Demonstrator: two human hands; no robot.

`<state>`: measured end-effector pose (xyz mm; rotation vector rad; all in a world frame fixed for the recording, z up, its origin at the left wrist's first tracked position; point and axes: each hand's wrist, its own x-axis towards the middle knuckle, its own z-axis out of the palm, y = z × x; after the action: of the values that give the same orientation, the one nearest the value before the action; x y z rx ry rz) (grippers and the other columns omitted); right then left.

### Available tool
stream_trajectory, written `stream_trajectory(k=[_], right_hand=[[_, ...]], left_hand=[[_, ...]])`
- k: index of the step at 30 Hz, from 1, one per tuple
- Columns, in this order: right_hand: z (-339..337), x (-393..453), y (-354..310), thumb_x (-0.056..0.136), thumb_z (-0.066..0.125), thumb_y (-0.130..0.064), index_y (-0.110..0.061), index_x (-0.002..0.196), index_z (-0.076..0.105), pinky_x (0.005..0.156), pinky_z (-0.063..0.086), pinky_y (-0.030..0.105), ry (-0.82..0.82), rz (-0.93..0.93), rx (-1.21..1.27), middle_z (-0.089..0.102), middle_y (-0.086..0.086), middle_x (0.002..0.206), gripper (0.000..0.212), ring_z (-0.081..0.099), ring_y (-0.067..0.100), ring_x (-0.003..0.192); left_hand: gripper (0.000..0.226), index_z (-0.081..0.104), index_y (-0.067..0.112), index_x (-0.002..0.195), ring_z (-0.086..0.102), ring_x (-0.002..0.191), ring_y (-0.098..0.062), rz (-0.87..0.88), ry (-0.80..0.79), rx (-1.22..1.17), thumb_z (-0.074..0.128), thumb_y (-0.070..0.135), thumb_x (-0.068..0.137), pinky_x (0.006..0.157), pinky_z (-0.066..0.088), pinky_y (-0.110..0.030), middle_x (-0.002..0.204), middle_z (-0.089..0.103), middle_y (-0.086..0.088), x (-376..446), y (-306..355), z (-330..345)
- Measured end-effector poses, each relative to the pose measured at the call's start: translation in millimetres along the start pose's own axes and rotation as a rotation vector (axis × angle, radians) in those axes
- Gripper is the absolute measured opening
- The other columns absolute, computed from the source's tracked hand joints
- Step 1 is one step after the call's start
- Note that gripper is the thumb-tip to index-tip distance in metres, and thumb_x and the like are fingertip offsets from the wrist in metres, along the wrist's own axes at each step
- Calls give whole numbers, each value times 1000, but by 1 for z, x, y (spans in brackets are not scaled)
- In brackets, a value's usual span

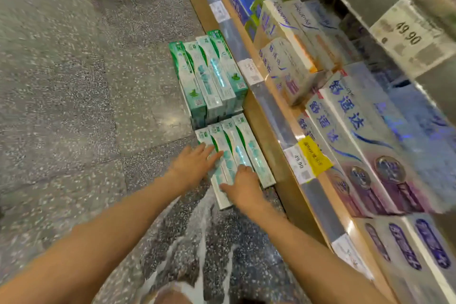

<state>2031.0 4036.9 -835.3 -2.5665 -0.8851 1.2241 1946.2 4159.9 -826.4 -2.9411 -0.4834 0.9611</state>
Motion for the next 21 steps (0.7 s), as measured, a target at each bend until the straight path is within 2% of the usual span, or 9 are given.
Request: stream_trajectory(k=[2, 4, 8, 12, 15, 18, 21], right_hand=[[18, 10, 0, 86, 60, -49, -2, 145, 20, 109, 28, 40, 24, 18, -87, 24, 18, 148, 86, 23, 35, 136], [30, 13, -4, 84, 61, -54, -2, 145, 17, 109, 27, 39, 85, 60, -151, 22, 16, 147, 91, 23, 35, 135], [47, 13, -13, 79, 65, -57, -2, 147, 6, 108, 29, 43, 156, 124, -159, 20, 16, 147, 104, 22, 35, 136], [56, 24, -20, 75, 65, -62, -2, 147, -15, 109, 29, 53, 115, 165, -208, 3, 24, 154, 124, 15, 43, 140], [63, 29, -19, 82, 62, -56, -7, 142, -29, 111, 27, 52, 148, 164, -210, -5, 28, 154, 119, 10, 44, 141], [55, 20, -8, 86, 58, -50, -10, 146, -22, 110, 26, 46, 178, 79, -150, 8, 15, 155, 108, 17, 35, 140], [25, -14, -6, 87, 55, -52, -11, 148, -18, 110, 19, 42, 174, -32, -203, 16, 9, 151, 104, 19, 30, 137]], left_hand=[[86, -14, 19, 150, 0, 145, -30, 93, -21, 219, 51, 27, 94, 115, 13, -52, 158, -6, -10, 23, -3, 2], [81, -16, 18, 149, -1, 145, -31, 153, -5, 337, 45, 31, 97, 114, 9, -55, 158, -7, -10, 40, -6, 3], [72, -11, 13, 149, 6, 143, -31, 209, 32, 434, 38, 31, 100, 115, 12, -53, 156, 3, -13, 56, -4, -2], [71, -1, 12, 149, 5, 143, -31, 231, -8, 466, 45, 29, 97, 115, 12, -53, 155, 4, -14, 59, -2, -10], [75, -5, 15, 149, 1, 144, -32, 224, -37, 497, 46, 32, 97, 114, 12, -56, 156, -1, -15, 62, -1, -8], [71, -5, 12, 149, -2, 144, -32, 216, -42, 487, 41, 31, 99, 114, 9, -56, 157, -3, -14, 58, 3, -9], [66, -5, 10, 149, -3, 145, -30, 214, -55, 353, 37, 26, 101, 116, 3, -53, 158, -2, -10, 30, 1, -26]])
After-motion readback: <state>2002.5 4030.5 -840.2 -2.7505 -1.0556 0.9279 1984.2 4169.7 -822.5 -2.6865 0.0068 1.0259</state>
